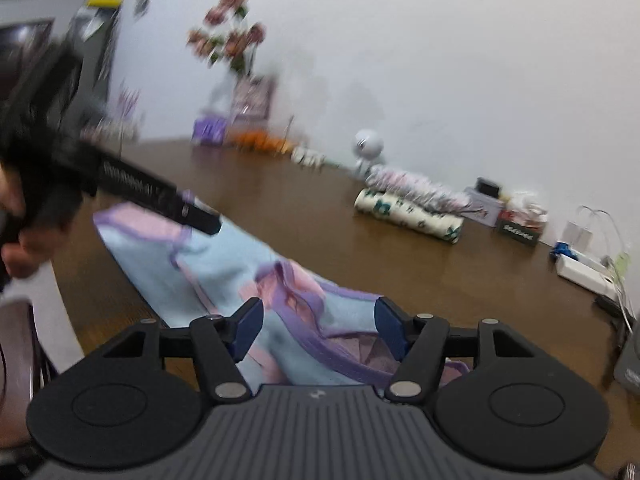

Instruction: Fold clothes

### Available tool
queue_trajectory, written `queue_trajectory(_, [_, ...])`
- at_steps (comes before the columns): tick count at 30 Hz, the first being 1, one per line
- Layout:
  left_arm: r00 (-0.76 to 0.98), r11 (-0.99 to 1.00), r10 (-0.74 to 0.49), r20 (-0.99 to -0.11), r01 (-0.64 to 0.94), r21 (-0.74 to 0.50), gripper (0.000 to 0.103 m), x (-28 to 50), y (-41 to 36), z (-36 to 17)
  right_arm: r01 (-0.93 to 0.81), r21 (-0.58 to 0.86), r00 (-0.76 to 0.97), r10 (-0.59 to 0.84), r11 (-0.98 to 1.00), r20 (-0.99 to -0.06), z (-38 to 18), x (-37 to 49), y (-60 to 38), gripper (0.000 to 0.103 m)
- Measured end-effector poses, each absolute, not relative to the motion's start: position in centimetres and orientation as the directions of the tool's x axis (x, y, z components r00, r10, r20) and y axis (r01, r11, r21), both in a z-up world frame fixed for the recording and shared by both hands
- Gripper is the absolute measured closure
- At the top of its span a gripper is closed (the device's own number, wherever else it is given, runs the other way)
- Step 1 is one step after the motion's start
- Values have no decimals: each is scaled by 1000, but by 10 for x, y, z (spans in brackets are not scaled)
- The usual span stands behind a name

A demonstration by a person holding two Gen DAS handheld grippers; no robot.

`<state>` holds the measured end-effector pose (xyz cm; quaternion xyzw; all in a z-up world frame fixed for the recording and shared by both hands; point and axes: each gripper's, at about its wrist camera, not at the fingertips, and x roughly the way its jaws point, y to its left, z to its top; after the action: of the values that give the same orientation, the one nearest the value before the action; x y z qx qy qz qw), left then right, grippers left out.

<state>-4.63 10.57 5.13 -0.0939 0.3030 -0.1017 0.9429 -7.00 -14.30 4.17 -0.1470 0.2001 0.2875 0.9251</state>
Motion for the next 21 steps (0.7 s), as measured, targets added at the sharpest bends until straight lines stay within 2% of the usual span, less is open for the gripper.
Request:
queue_trajectory(1, [792,964,-239,-561,127,-232,53,-46,105,49,-600,-137,739,481,788,-471,38,-60,-141,46])
queue_trajectory(2, [790,967,-230,-569,119,-227,53,-47,106,47,-609,-110,722,491,786,-488,35,-50,-140,60])
queue_trajectory(3, [787,969,-221,-576,110,-222,53,-48,106,44,-628,-79,693,510,774,-510,32,-42,-137,86])
queue_trajectory(4, [785,971,-212,-583,101,-217,53,-49,108,42,-652,-45,656,533,757,-534,28,-33,-133,97])
queue_trajectory(5, [785,973,-200,-587,89,-213,53,-50,111,41,-665,-23,637,551,746,-540,27,-30,-129,98])
queue_trajectory(10, [799,966,-186,-572,43,-254,53,-52,133,42,-704,58,599,636,707,-485,38,-32,-114,99])
queue_trajectory(13, [808,961,-171,-564,11,-276,53,-52,145,44,-709,104,569,653,698,-500,31,-29,-94,98])
queue_trajectory(16, [809,965,-148,-569,-8,-262,53,-53,149,43,-688,72,580,607,722,-543,15,-28,-76,96])
queue_trajectory(19, [807,971,-135,-575,-8,-240,53,-55,147,42,-668,70,604,594,741,-531,20,-35,-74,75])
queue_trajectory(20, [809,973,-126,-575,-11,-229,53,-55,147,42,-671,68,612,603,739,-511,24,-40,-78,60])
queue_trajectory(21, [810,975,-117,-574,-15,-221,53,-55,147,42,-675,58,624,612,735,-486,28,-46,-83,53])
